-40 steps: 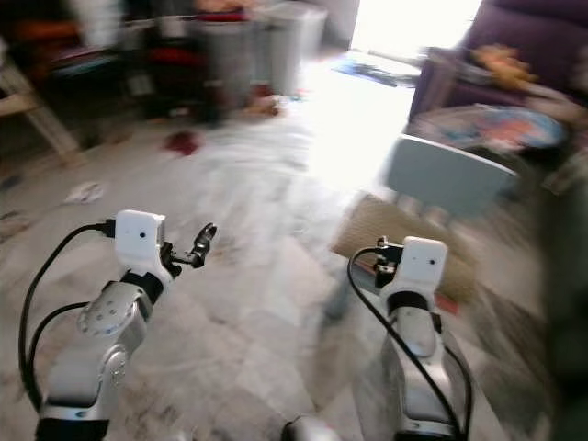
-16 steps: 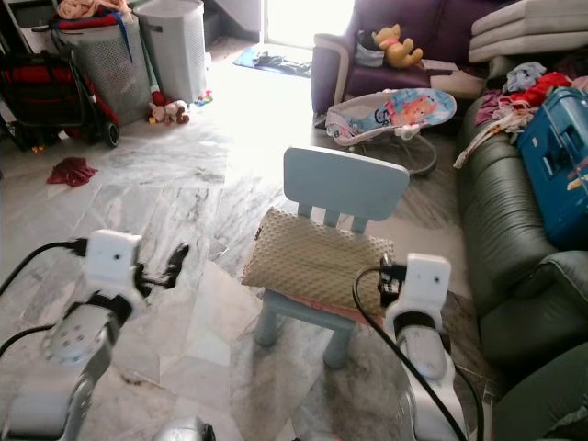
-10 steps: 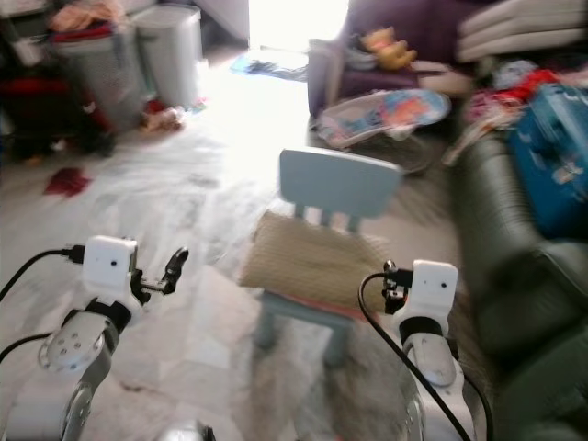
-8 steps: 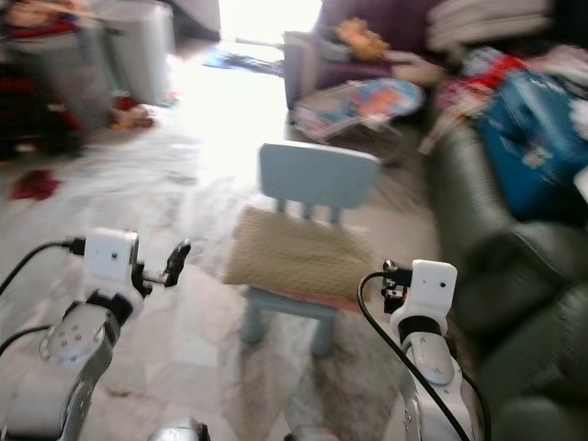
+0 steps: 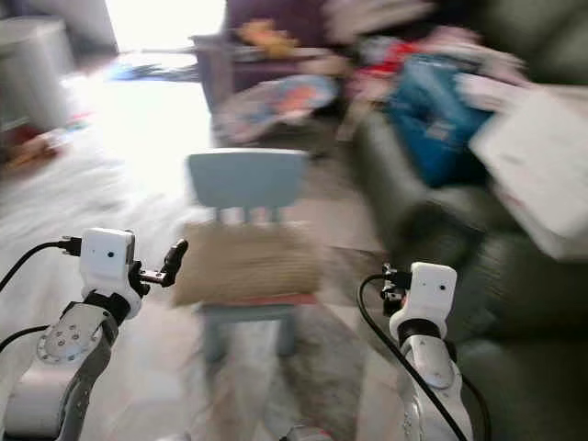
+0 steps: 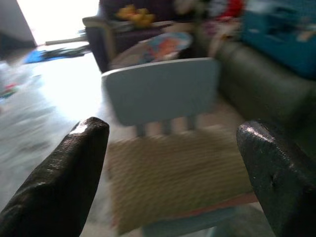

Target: Move the pillow to the sofa

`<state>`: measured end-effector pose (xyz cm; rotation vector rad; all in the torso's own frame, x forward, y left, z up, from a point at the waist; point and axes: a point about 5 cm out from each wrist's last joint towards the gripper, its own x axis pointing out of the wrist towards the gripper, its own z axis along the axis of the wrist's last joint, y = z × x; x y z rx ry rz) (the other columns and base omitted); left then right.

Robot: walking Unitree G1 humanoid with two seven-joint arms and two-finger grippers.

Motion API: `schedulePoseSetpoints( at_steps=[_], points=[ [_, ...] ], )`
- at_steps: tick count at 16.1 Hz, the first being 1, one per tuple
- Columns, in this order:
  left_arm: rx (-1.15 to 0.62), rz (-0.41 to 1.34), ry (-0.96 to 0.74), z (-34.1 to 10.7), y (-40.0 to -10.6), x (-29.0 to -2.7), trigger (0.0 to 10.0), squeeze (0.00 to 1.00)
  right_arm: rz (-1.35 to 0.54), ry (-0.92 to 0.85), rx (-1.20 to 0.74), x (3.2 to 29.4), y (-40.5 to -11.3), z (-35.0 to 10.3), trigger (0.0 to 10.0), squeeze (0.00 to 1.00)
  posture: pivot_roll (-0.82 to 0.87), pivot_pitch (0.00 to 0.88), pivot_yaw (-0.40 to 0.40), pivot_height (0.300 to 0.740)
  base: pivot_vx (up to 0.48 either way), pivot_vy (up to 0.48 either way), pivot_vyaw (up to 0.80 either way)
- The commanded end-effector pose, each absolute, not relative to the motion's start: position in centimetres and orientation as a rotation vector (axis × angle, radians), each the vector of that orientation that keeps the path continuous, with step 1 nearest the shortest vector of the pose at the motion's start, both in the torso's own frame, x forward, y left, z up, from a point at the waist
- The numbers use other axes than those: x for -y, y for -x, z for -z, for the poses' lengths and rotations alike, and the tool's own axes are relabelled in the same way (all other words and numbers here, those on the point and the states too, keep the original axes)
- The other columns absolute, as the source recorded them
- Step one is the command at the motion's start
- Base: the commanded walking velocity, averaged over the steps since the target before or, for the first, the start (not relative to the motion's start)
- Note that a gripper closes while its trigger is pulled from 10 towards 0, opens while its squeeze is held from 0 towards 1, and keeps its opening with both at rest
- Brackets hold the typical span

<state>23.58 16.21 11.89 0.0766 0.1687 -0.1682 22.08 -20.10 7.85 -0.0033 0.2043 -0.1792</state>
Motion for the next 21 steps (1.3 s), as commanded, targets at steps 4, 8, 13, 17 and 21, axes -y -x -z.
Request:
schedulePoseSetpoints(
  at_steps=[4, 8, 13, 17, 21],
  points=[
    [-0.221, 0.17, -0.088, -11.5, -23.7, -15.6, 10.0, 0.0, 0.151, 0.001, -0.191, 20.3, -22.4, -8.1, 10.0, 0.0, -0.01, 0.0, -0.052, 0.74, 0.061, 0.0, -0.11],
    [-0.267, 0.07, -0.17, -10.9, -22.3, -16.9, 10.0, 0.0, 0.08, 0.018, -0.154, 20.0, -23.2, -8.7, 10.0, 0.0, 0.0, 0.0, -0.054, 0.74, 0.0, 0.0, 0.0],
    [-0.361, 0.014, -0.204, -9.8, -21.4, -17.9, 10.0, 0.0, -0.037, -0.053, -0.078, 18.3, -23.4, -9.6, 10.0, 0.0, 0.0, 0.0, -0.037, 0.74, 0.0, 0.0, 0.53],
    [-0.278, -0.025, -0.286, -8.9, -21.3, -18.8, 10.0, 0.0, -0.008, 0.021, 0.009, 18.2, -23.5, -9.6, 10.0, 0.0, 0.01, 0.0, -0.012, 0.74, 0.0, 0.0, 0.0],
    [-0.149, -0.03, -0.223, -8.8, -21.3, -18.4, 10.0, 0.0, 0.0, 0.021, 0.006, 17.7, -22.6, -8.1, 10.0, 0.0, 0.03, 0.0, -0.034, 0.74, 0.0, 0.0, 0.0]
  ],
)
